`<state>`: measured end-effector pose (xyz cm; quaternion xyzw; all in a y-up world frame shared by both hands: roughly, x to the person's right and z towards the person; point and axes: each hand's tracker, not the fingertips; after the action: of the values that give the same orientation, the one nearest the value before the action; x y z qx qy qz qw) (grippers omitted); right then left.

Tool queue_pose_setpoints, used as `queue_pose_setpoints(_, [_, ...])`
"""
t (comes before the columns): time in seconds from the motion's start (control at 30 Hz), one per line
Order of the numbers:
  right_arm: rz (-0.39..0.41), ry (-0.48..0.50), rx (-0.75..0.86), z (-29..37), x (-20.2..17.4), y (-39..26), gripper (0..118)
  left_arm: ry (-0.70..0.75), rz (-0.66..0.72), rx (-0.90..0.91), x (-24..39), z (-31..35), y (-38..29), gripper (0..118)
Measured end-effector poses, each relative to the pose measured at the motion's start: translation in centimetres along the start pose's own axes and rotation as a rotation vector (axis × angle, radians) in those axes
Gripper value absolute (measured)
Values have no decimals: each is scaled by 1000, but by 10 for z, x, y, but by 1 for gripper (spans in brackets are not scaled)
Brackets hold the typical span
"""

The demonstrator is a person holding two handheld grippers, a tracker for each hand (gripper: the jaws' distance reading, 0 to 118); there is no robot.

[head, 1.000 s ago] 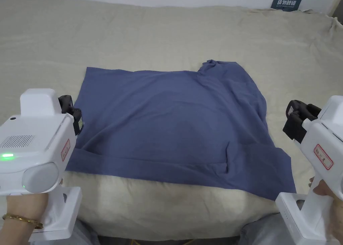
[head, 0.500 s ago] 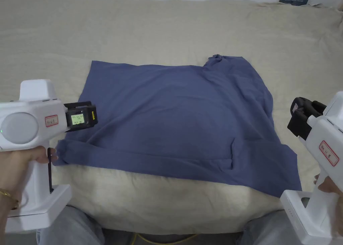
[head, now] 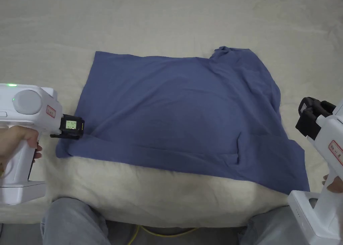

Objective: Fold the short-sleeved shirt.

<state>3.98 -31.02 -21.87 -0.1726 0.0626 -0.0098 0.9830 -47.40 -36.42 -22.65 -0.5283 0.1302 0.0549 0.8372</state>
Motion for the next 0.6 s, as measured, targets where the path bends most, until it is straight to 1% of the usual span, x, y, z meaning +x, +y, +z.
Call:
queue_pose_setpoints(0.03, [2, -1, -2, 0, -1, 0, 0, 3, 0, -18, 0, -6, 1, 93])
queue_pose_setpoints(0.13, [7, -2, -10, -2, -2, -1, 0, 9, -4, -72, 3, -19, -1, 73])
queue_pose_setpoints(0.17, [8, -3, -14, -3, -3, -2, 0, 13, -5, -83, 4, -22, -2, 63])
queue_pose_setpoints(0.23, [11, -4, -19, -4, -4, -3, 0, -1, -14, -87, 4, -27, -4, 31])
queue_pose_setpoints(0.27, [13, -3, -22, -5, -5, -3, 0, -15, -9, -91, 5, -28, -6, 21])
queue_pose_setpoints(0.3, [15, -3, -24, -5, -5, -3, 0, -35, -5, -94, 6, -28, -6, 14])
queue_pose_setpoints(0.33, [18, -3, -26, -5, -6, -3, 0, -41, -4, -89, 7, -28, -8, 4])
queue_pose_setpoints(0.47, [21, -1, -27, -6, -6, -4, 0, -25, -10, -61, 9, -21, -12, 0])
queue_pose_setpoints(0.6, [16, 0, -30, -5, -3, -3, 0, -6, 14, 75, 9, -3, -25, 0])
